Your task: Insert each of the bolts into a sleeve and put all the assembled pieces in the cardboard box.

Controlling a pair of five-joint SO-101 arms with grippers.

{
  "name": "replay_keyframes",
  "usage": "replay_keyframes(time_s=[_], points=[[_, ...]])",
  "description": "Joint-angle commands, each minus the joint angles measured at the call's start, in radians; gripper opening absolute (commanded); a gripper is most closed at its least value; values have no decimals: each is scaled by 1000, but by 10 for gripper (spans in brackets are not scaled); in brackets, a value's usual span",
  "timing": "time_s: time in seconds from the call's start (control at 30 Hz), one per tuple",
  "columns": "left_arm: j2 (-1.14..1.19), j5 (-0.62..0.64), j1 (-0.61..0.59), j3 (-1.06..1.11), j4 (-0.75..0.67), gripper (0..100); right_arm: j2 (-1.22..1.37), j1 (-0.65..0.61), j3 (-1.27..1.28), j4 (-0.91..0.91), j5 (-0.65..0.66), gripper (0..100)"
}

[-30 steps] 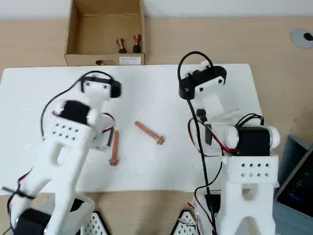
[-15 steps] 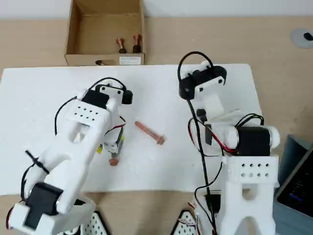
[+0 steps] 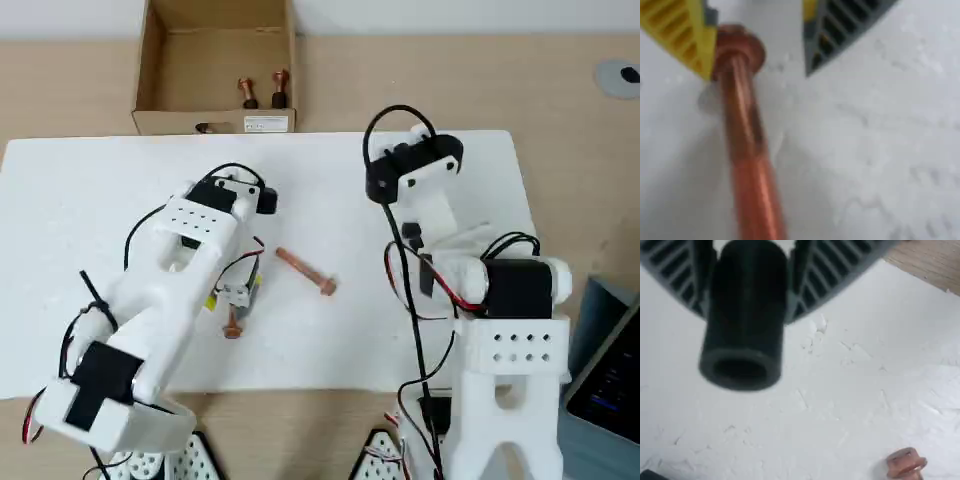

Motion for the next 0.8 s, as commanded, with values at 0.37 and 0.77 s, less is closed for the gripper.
replay_keyframes(time_s=[0.37,0.77], points=[[151,-6,11,-44,-66,84,-25,15,1,-20,-6,10],[162,-2,6,-72,-25,4,-25,15,1,-20,-6,10]])
